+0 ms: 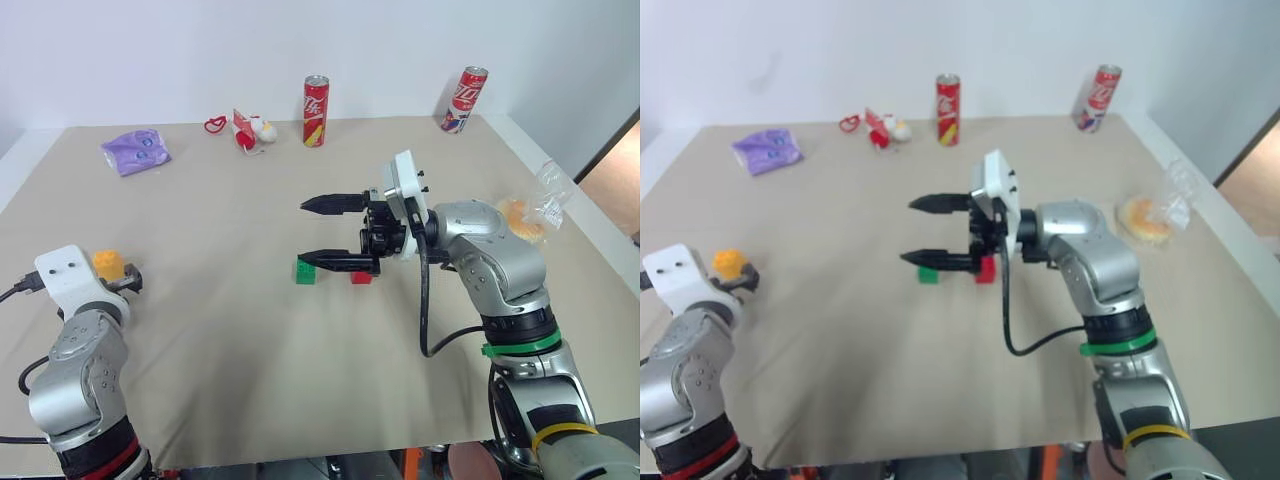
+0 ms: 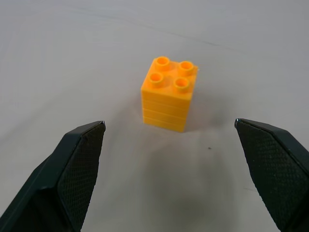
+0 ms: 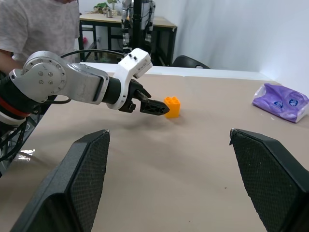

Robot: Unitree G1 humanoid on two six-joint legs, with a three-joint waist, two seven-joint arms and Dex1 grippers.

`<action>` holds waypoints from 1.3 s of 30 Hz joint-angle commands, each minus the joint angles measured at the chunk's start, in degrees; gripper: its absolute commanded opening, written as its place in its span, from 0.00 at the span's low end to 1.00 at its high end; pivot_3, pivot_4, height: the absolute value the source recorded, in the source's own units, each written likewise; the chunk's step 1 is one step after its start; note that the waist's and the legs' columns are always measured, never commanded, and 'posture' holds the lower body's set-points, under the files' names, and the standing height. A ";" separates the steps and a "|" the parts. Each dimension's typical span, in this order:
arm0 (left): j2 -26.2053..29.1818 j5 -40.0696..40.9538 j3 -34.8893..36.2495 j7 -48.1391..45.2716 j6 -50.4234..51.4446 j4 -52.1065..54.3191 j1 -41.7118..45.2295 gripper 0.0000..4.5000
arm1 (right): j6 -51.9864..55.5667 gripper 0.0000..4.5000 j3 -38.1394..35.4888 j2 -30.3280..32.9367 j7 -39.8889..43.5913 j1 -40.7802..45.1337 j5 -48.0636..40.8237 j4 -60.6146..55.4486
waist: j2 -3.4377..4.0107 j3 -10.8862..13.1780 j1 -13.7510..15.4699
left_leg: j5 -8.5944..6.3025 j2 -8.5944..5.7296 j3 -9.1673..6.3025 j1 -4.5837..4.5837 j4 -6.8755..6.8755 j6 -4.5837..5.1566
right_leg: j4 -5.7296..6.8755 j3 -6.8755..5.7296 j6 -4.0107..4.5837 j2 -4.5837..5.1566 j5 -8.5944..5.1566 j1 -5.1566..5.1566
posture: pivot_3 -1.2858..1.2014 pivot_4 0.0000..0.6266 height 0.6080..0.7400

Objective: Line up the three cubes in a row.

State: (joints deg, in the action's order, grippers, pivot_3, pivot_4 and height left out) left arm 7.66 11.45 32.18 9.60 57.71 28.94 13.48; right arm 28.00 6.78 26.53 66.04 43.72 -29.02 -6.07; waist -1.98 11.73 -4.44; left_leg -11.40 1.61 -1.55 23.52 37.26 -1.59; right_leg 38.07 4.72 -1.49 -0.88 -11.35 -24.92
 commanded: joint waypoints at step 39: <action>7.09 -0.32 -1.63 -0.69 -14.77 -21.30 7.40 0.28 | -1.88 0.92 -0.74 1.35 -0.77 0.92 0.55 -0.10 | -0.16 -0.01 0.04 | 0.05 0.01 -0.04 -0.10 -0.73 -0.08 | -0.06 -0.06 0.02 0.00 -0.08 -0.18 | 0.52 0.24 1.00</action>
State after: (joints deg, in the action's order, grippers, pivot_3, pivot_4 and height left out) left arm 12.88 11.36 30.88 9.42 44.72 7.28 19.89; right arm 27.08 6.78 27.56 64.97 43.17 -28.29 -5.45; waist -2.14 11.72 -4.40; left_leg -11.35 1.62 -1.58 23.42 36.53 -1.67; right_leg 38.02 4.66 -1.46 -0.89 -11.42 -25.10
